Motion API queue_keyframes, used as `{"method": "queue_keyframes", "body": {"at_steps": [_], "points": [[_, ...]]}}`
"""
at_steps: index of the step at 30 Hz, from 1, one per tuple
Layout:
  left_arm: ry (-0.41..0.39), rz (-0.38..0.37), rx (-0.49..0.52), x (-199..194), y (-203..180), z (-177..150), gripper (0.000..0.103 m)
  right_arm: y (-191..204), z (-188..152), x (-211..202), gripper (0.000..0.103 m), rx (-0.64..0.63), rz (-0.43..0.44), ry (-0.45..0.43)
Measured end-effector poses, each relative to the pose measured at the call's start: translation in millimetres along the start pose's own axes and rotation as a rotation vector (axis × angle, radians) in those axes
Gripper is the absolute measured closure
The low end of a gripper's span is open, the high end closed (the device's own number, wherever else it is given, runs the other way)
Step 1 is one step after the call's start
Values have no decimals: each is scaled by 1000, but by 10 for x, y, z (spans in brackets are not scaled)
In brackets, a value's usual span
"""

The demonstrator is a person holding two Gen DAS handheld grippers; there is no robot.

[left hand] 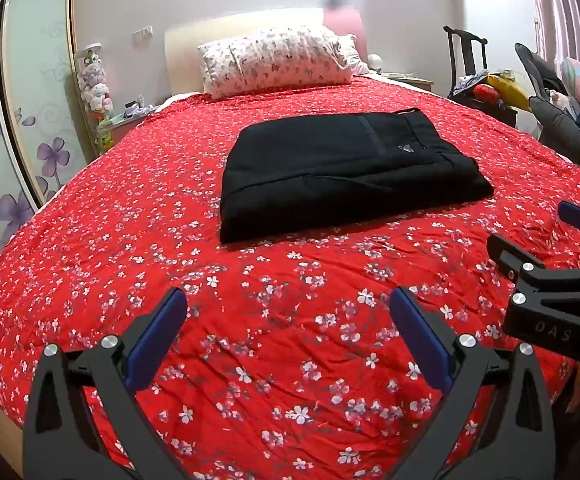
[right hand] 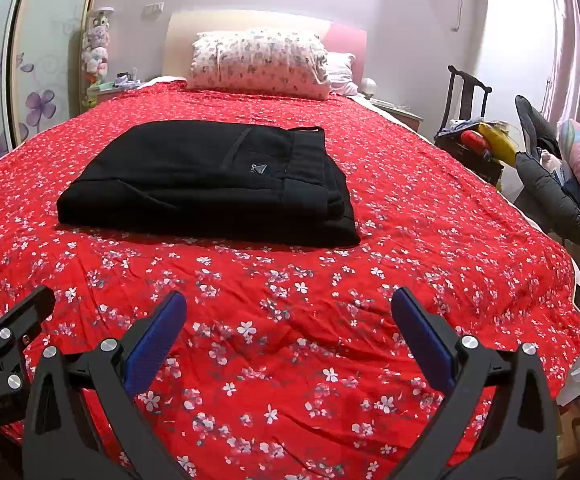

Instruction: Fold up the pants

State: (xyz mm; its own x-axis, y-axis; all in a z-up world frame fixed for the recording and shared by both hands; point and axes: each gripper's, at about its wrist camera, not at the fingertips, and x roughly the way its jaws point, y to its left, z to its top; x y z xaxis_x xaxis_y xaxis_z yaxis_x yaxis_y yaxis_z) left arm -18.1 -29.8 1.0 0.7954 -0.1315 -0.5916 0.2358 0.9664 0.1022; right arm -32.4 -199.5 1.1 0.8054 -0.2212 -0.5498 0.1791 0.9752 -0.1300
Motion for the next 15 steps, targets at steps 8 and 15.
{"method": "queue_keyframes", "body": {"at_steps": [8, 15], "points": [[-5, 4, -11, -4, 66, 3, 2, -50, -24, 45, 1, -8, 4, 10], [4, 0, -19, -3, 104, 18, 2, -93, -32, 65, 1, -8, 5, 13]]}}
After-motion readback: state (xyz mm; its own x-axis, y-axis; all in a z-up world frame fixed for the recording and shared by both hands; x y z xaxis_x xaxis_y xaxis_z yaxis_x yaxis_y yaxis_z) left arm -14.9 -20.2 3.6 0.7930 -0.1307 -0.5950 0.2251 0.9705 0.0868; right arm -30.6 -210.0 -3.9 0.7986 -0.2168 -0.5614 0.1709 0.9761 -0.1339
